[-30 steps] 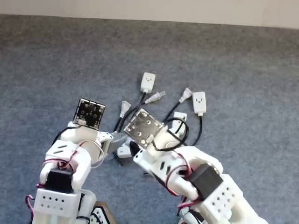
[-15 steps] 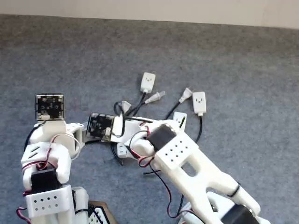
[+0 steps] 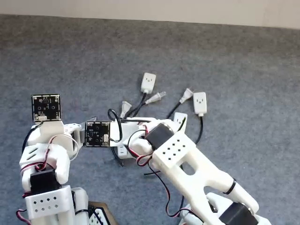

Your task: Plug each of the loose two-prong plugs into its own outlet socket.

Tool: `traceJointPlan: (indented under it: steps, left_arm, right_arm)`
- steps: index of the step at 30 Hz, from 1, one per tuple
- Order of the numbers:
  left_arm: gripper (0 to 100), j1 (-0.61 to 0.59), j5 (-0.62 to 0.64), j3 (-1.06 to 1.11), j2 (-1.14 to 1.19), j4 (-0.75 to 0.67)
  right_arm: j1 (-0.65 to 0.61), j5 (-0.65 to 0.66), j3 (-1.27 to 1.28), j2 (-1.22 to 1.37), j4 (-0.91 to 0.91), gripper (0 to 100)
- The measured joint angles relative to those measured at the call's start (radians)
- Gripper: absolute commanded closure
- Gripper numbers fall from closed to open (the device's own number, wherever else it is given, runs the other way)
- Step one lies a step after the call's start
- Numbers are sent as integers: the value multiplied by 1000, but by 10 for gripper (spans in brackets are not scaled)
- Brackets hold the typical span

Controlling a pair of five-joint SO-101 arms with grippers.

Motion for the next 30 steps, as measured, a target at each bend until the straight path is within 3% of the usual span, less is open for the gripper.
traceJointPlan:
  steps: [7, 17, 30]
  left_arm:
    - [589, 0, 0, 0, 0, 0]
    - [589, 0, 0, 0, 0, 0]
    - [589, 0, 0, 0, 0, 0]
  right_arm:
    - [6, 5, 129, -2, -120, 992]
    - [6, 44, 153, 0, -129, 992]
    - [35, 46, -15, 0, 32, 992]
